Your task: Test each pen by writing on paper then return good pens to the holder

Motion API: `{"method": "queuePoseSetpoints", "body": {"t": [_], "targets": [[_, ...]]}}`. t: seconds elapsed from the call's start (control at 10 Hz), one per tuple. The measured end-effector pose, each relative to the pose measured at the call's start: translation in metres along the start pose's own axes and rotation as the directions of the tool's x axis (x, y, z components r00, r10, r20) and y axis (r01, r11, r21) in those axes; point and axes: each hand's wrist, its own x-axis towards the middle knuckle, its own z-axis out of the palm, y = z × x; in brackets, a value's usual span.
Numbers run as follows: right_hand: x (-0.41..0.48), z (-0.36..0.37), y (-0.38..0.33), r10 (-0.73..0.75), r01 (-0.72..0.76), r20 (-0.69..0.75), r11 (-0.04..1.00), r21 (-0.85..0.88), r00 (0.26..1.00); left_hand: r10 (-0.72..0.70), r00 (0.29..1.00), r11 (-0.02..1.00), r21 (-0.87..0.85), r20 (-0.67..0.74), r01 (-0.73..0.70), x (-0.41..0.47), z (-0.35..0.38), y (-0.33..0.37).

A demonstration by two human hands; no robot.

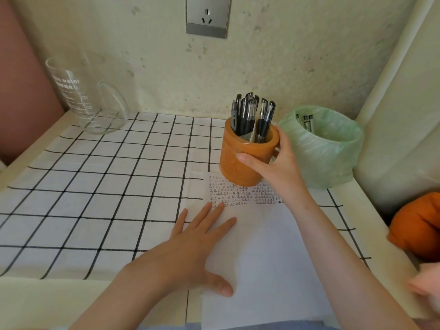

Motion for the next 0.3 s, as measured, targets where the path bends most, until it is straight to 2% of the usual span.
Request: {"method": "queuePoseSetpoints", "body": {"t": [0.2, 0.3], "targets": [[-0.01, -0.004, -0.001, 0.047, -0.047, -0.004, 0.996, -0.075, 0.999, -0.005, 1.0, 1.0, -0.016, 0.013, 0.005, 0.001, -0.002, 0.001], [-0.017, -0.012, -0.011, -0.008, -0.011, -0.184, 0.995, -0.104, 0.983, -0.024, 0.995, 0.999, -0.024, -0.101, 0.021, 0.002, -0.01, 0.001]]}}
